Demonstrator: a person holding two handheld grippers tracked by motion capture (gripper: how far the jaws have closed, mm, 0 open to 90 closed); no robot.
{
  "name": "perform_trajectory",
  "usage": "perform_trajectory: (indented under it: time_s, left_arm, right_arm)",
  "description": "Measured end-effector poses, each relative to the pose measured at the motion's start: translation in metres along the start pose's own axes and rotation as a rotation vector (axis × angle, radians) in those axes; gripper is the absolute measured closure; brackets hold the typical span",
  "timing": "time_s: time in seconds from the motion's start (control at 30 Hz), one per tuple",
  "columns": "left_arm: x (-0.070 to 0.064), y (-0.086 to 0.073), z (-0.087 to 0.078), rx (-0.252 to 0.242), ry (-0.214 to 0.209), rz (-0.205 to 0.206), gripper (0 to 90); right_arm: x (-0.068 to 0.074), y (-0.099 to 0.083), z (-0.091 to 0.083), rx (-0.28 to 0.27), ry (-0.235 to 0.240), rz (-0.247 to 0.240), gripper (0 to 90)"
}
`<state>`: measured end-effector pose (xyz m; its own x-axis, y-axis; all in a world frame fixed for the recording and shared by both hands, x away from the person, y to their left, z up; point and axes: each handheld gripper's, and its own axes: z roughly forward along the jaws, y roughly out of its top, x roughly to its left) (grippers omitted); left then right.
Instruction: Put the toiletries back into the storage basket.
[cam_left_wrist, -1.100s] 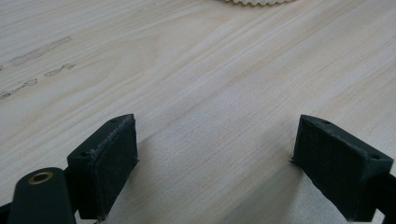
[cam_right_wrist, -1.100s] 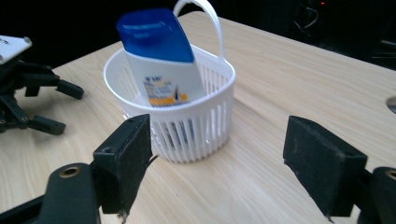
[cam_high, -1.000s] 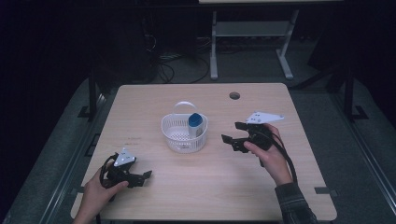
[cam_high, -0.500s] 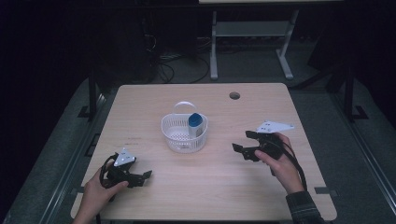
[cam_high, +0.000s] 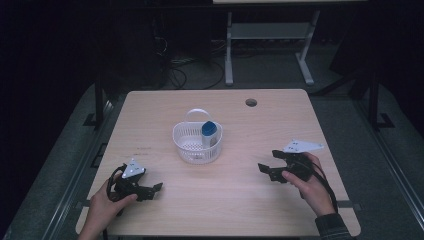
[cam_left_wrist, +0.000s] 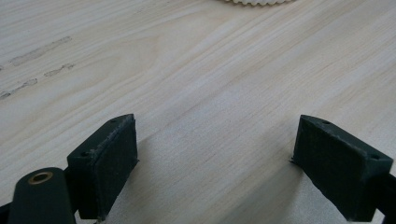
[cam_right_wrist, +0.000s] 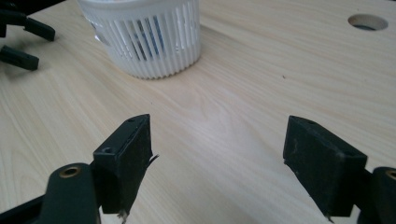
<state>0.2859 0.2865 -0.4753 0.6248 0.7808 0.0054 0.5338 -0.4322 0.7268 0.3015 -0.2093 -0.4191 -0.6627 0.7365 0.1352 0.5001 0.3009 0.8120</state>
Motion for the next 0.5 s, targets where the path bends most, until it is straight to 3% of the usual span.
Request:
perform_trajectory:
  time_s: [0.5]
  left_arm:
    - [0.0,0.0,0.0,-0.001,0.0,0.001,12.9]
  right_arm:
    - [-0.013,-0.036,-0.018,0.05,-0.089,0.049,23.3]
